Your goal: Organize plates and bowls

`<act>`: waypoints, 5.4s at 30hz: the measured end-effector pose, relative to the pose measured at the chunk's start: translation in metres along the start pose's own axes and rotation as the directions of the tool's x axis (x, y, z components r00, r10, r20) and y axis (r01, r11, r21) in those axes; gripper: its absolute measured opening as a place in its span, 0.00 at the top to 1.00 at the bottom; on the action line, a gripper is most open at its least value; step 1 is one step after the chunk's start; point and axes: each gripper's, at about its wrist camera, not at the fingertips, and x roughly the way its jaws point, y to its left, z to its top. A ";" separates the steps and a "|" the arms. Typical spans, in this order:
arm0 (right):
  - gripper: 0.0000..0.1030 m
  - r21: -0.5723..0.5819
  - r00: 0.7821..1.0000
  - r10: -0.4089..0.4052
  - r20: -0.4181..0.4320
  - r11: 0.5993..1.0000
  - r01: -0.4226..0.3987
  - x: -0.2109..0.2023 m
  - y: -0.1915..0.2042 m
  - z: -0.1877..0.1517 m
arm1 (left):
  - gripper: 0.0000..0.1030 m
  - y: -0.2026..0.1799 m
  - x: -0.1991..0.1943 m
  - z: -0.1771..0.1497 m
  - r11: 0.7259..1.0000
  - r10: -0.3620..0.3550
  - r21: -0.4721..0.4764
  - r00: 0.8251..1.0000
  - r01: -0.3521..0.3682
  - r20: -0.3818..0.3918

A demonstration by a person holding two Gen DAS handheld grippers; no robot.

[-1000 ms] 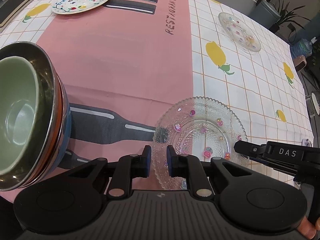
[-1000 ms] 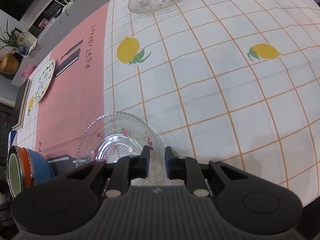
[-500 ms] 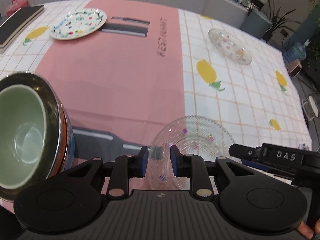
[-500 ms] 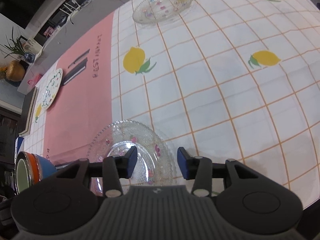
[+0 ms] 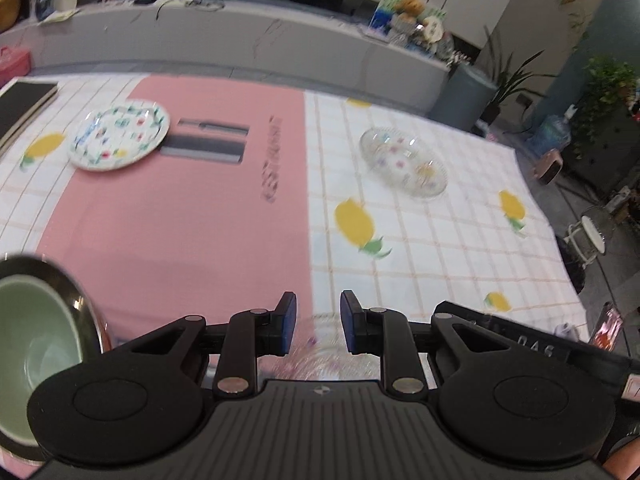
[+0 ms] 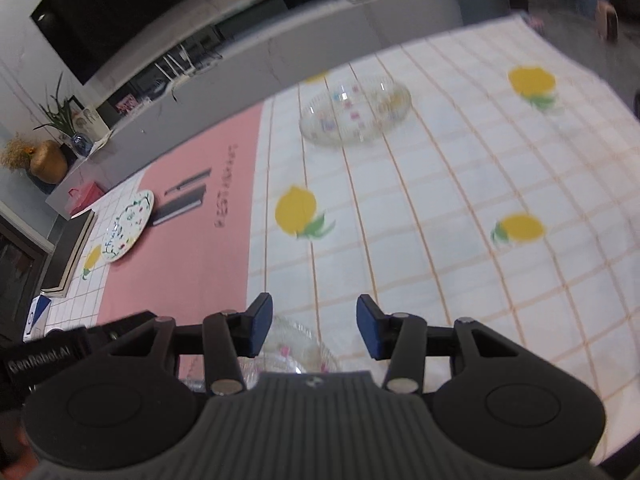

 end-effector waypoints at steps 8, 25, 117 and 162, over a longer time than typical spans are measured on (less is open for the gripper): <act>0.55 -0.040 0.999 0.047 0.013 0.998 -0.046 0.002 0.027 0.026 | 0.74 -0.002 -0.016 0.034 1.000 -0.001 0.020 0.998 0.000 0.070; 0.54 -0.205 0.982 0.186 -0.016 0.961 -0.186 0.036 0.146 0.070 | 0.74 0.072 -0.056 0.120 0.994 0.104 0.029 0.989 -0.108 0.109; 0.88 0.121 0.904 0.248 -0.349 0.968 -0.219 0.251 0.208 0.060 | 0.87 0.306 0.074 0.095 0.920 0.025 -0.390 0.999 -0.037 -0.035; 0.94 0.266 0.894 0.375 -0.247 0.913 -0.309 0.155 0.162 0.060 | 0.89 0.245 -0.005 0.107 0.953 -0.024 -0.301 0.999 0.036 0.045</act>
